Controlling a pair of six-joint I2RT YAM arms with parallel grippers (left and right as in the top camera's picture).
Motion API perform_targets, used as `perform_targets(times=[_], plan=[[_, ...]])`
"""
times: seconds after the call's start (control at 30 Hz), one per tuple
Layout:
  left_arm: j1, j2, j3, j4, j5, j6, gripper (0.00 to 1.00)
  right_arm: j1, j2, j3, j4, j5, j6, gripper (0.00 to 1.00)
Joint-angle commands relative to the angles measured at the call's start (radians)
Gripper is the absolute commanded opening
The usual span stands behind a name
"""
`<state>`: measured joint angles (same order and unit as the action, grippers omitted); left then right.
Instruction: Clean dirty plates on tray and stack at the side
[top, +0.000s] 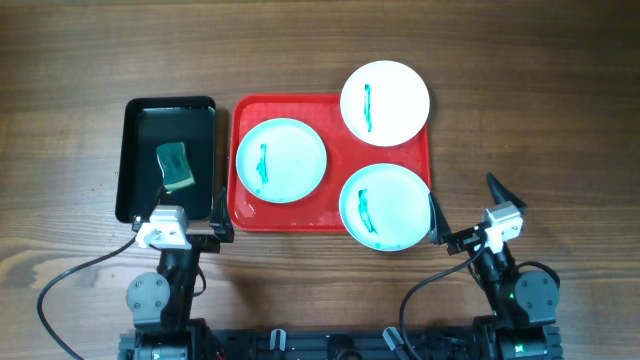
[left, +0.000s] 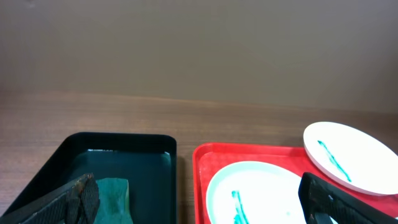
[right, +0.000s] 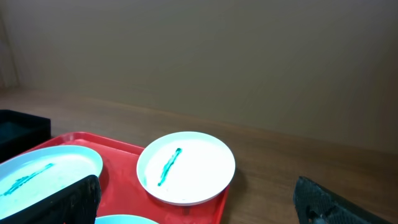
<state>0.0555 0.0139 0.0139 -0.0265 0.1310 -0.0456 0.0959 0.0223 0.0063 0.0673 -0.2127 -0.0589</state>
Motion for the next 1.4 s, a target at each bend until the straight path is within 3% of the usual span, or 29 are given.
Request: perform_targets(times=[0.0,0.17,0.4,0.77,0.83,0.93,1.1,1.13,1.27,1.37], plan=[[0.008,-0.004,0.041,-0.003,0.045,0.012,1.0,0.006,0.028,0.05,0.008,-0.028,-0.021,1.0],[0.008,0.086,0.238,-0.129,0.048,0.013,1.0,0.006,0.183,0.23,-0.034,-0.06,-0.072,1.0],[0.008,0.503,0.727,-0.481,0.07,0.016,1.0,0.006,0.603,0.635,-0.227,-0.149,-0.098,1.0],[0.008,1.236,1.467,-1.133,0.017,0.015,1.0,0.006,1.113,1.264,-0.864,-0.206,-0.097,1.0],[0.008,1.316,1.494,-1.133,0.019,0.011,1.0,0.006,1.145,1.27,-0.851,-0.22,-0.072,1.0],[0.008,1.417,1.494,-1.135,0.118,0.0,1.0,0.006,1.194,1.27,-0.816,-0.241,0.109,1.0],[0.007,1.525,1.493,-1.137,0.184,0.001,1.0,0.009,1.271,1.27,-0.787,-0.24,0.138,1.0],[0.008,1.54,1.493,-1.139,0.153,-0.006,1.0,0.012,1.293,1.27,-0.788,-0.241,0.139,1.0],[0.008,1.584,1.493,-1.147,-0.22,-0.299,0.96,0.063,1.41,1.27,-0.78,-0.209,0.145,0.95],[0.008,1.629,1.493,-1.145,-0.296,-0.326,0.86,0.132,1.501,1.27,-0.74,-0.135,0.217,0.86]])
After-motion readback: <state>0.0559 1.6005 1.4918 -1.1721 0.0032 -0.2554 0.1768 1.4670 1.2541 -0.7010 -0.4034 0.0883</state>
